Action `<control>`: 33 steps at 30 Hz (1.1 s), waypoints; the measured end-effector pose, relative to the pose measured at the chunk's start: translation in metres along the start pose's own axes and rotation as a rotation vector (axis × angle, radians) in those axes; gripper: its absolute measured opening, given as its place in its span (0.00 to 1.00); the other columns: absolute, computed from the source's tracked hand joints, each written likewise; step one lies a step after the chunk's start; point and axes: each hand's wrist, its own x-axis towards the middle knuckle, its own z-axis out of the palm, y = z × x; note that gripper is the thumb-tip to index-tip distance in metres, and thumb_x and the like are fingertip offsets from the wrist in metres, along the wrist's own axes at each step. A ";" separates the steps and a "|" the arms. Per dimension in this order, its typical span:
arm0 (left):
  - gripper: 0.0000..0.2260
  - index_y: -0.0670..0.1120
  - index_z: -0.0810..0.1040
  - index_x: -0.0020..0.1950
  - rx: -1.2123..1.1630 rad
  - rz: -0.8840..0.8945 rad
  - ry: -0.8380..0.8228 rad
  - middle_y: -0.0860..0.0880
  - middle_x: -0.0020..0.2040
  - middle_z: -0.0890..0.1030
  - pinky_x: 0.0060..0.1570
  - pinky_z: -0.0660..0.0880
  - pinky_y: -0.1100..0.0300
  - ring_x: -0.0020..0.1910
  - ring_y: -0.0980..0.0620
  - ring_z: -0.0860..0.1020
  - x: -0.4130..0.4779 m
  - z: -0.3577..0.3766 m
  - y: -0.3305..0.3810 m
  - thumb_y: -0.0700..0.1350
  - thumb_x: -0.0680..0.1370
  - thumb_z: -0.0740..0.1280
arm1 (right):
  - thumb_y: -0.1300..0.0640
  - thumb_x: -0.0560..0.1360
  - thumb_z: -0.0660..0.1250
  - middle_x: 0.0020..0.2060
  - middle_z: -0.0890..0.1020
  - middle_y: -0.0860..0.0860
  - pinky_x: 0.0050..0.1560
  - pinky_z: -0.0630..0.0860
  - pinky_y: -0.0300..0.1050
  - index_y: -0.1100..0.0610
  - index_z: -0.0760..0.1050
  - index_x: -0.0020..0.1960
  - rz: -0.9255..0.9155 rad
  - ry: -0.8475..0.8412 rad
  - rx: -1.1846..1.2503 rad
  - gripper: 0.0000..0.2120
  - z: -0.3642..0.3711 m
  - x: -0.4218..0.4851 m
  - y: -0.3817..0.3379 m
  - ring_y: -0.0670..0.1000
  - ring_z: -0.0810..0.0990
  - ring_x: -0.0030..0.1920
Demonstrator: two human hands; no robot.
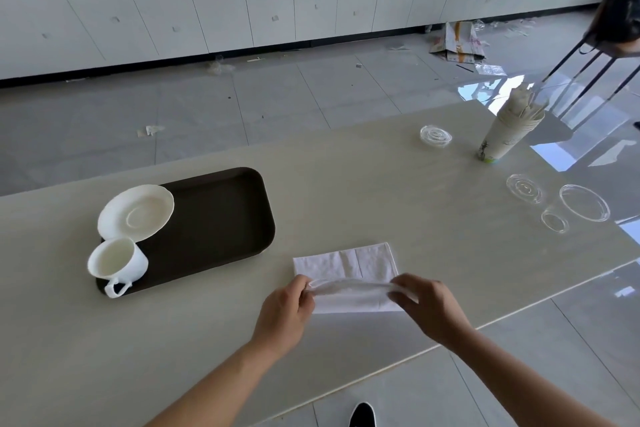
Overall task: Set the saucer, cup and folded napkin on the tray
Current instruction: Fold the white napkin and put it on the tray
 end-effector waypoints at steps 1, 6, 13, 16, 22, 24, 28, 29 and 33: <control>0.04 0.43 0.75 0.47 -0.045 -0.046 0.016 0.50 0.29 0.71 0.33 0.66 0.52 0.28 0.49 0.69 0.003 0.001 -0.001 0.42 0.80 0.63 | 0.54 0.74 0.75 0.31 0.82 0.45 0.36 0.73 0.40 0.50 0.81 0.45 0.030 0.001 0.022 0.03 -0.002 0.008 -0.003 0.48 0.79 0.33; 0.11 0.52 0.77 0.59 -0.278 -0.306 0.066 0.57 0.41 0.79 0.39 0.70 0.66 0.39 0.59 0.77 0.025 -0.001 -0.002 0.49 0.77 0.71 | 0.54 0.74 0.75 0.31 0.80 0.49 0.36 0.71 0.44 0.55 0.81 0.44 0.110 -0.034 0.060 0.05 0.002 0.056 -0.020 0.54 0.77 0.34; 0.18 0.52 0.81 0.59 -0.233 -0.467 0.164 0.60 0.38 0.80 0.33 0.66 0.72 0.37 0.64 0.77 0.041 0.003 -0.004 0.39 0.71 0.70 | 0.52 0.75 0.73 0.52 0.83 0.51 0.49 0.76 0.46 0.53 0.83 0.53 0.169 -0.081 -0.079 0.08 0.020 0.101 -0.023 0.55 0.80 0.54; 0.11 0.51 0.82 0.52 -0.205 -0.490 0.206 0.59 0.35 0.79 0.33 0.68 0.69 0.36 0.59 0.77 0.044 0.007 -0.003 0.40 0.72 0.69 | 0.50 0.76 0.72 0.56 0.80 0.47 0.50 0.77 0.47 0.51 0.82 0.53 0.133 -0.074 -0.152 0.08 0.029 0.106 -0.019 0.53 0.73 0.61; 0.01 0.46 0.80 0.43 -0.096 -0.519 0.222 0.55 0.33 0.77 0.40 0.75 0.54 0.38 0.49 0.78 0.048 0.010 -0.006 0.42 0.73 0.69 | 0.48 0.76 0.71 0.47 0.82 0.47 0.52 0.72 0.47 0.51 0.79 0.53 0.118 0.001 -0.234 0.09 0.041 0.111 -0.017 0.55 0.75 0.56; 0.03 0.46 0.80 0.45 -0.081 -0.515 0.223 0.55 0.36 0.79 0.41 0.75 0.54 0.39 0.49 0.78 0.049 0.012 -0.006 0.44 0.74 0.69 | 0.48 0.75 0.71 0.49 0.83 0.47 0.55 0.71 0.47 0.50 0.79 0.56 0.118 0.012 -0.244 0.11 0.044 0.110 -0.016 0.56 0.76 0.56; 0.11 0.47 0.78 0.52 0.004 -0.515 0.193 0.51 0.47 0.81 0.45 0.74 0.55 0.47 0.47 0.79 0.046 0.014 -0.001 0.52 0.75 0.70 | 0.49 0.75 0.72 0.60 0.81 0.48 0.62 0.71 0.51 0.50 0.76 0.66 0.128 0.062 -0.263 0.21 0.039 0.102 -0.020 0.57 0.74 0.63; 0.13 0.47 0.78 0.54 0.036 -0.514 0.180 0.50 0.49 0.80 0.46 0.75 0.55 0.49 0.47 0.79 0.044 0.015 -0.001 0.54 0.75 0.70 | 0.52 0.75 0.73 0.61 0.81 0.49 0.62 0.72 0.52 0.52 0.77 0.66 0.097 0.116 -0.250 0.21 0.037 0.097 -0.022 0.58 0.74 0.63; 0.17 0.47 0.78 0.56 0.157 -0.511 0.129 0.49 0.54 0.80 0.46 0.76 0.54 0.53 0.47 0.80 0.039 0.019 0.004 0.58 0.74 0.69 | 0.64 0.75 0.71 0.57 0.83 0.52 0.59 0.75 0.46 0.58 0.80 0.61 -0.078 0.264 0.010 0.15 0.046 0.067 -0.046 0.55 0.80 0.57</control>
